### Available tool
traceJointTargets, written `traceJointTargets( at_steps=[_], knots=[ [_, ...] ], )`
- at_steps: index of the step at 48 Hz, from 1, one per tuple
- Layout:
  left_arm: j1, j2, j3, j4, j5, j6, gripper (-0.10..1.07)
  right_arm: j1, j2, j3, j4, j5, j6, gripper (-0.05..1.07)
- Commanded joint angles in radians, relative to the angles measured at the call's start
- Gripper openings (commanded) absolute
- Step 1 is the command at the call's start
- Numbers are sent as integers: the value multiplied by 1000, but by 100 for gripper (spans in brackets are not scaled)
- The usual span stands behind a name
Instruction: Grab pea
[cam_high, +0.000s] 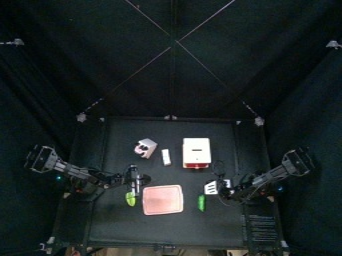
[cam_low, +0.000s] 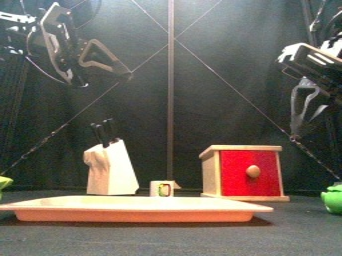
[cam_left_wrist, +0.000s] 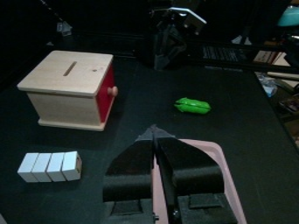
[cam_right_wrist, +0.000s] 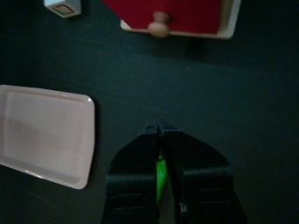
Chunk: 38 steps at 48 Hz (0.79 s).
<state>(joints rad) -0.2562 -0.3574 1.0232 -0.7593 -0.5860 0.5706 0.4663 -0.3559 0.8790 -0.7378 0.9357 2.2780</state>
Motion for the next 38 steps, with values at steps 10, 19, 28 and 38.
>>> traceJointTargets(
  at_steps=[10, 19, 28, 38],
  knots=[
    [-2, 0, -11, 0, -6, 2, 38, 74, 72, -60, 75, 28, 0, 16],
    [0, 2, -8, -3, -8, 2, 38, 75, 110, -61, 126, 28, 0, 36],
    [0, 2, -9, -3, -8, 0, 38, 71, 150, -60, 140, 8, -2, 59],
    [0, 2, -9, -3, -8, 0, 38, 75, 176, -57, 77, -26, -2, 81]
  ],
)
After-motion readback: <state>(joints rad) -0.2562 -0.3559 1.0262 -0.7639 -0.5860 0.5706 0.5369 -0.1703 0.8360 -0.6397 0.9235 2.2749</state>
